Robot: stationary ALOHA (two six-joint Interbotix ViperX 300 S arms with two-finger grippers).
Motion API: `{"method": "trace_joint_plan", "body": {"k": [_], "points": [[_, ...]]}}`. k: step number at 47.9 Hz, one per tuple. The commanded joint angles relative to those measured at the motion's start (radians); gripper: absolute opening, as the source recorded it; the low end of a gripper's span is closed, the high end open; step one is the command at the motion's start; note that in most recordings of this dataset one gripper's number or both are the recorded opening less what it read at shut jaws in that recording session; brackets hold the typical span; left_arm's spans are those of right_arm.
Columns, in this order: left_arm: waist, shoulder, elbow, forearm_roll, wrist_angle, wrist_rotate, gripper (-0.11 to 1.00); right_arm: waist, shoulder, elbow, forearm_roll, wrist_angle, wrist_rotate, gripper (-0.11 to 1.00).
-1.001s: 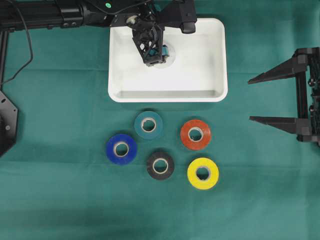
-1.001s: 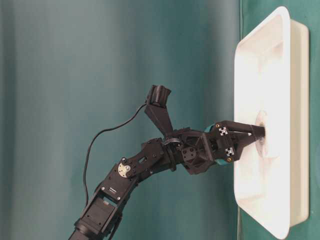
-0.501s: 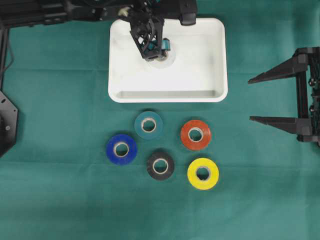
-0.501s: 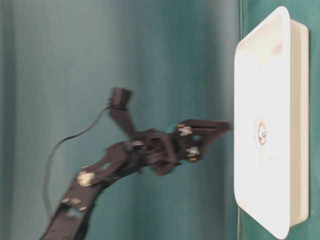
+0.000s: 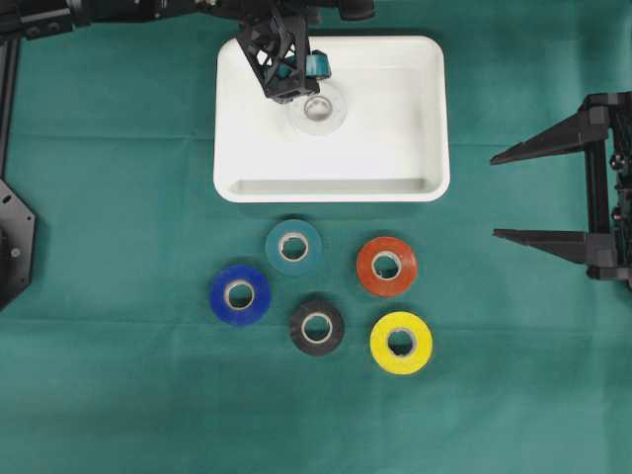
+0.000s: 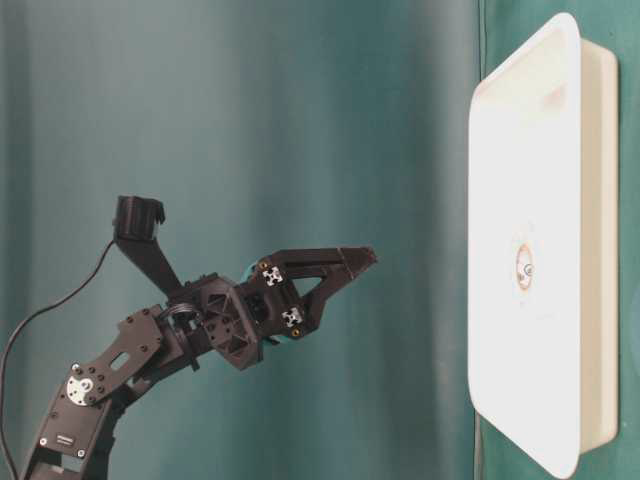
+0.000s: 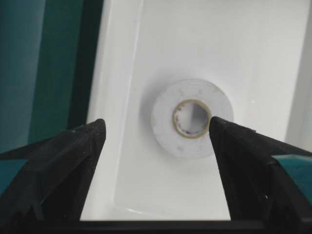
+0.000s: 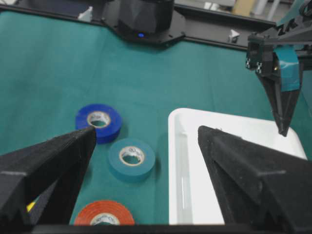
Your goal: Pick up the tape from a random location and place it into the white case.
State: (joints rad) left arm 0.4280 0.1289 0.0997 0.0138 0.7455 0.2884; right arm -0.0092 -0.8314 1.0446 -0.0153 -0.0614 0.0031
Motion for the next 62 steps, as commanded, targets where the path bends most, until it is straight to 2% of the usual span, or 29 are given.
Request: {"method": "trace_joint_plan", "body": {"k": [1, 24, 35, 45, 57, 62], "points": [[-0.014, -0.038, -0.008, 0.0, -0.006, 0.0, 0.82, -0.003, 0.002, -0.031, -0.002, -0.003, 0.002, 0.91], [-0.224, -0.092, 0.077, 0.0, -0.009, -0.003, 0.82, -0.003, 0.003, -0.032, -0.002, 0.003, 0.006, 0.91], [-0.227, -0.13, 0.117, -0.002, -0.009, -0.005, 0.82, -0.005, 0.002, -0.032, 0.002, 0.005, 0.008, 0.91], [-0.244, -0.221, 0.158, -0.003, -0.023, -0.005, 0.82, -0.005, -0.003, -0.034, 0.002, 0.014, 0.009, 0.91], [-0.262, -0.396, 0.275, -0.008, -0.12, -0.006, 0.82, -0.003, -0.011, -0.035, 0.002, 0.028, 0.009, 0.91], [-0.262, -0.468, 0.333, -0.008, -0.147, -0.029, 0.82, -0.003, -0.018, -0.035, 0.002, 0.038, 0.009, 0.91]]}}
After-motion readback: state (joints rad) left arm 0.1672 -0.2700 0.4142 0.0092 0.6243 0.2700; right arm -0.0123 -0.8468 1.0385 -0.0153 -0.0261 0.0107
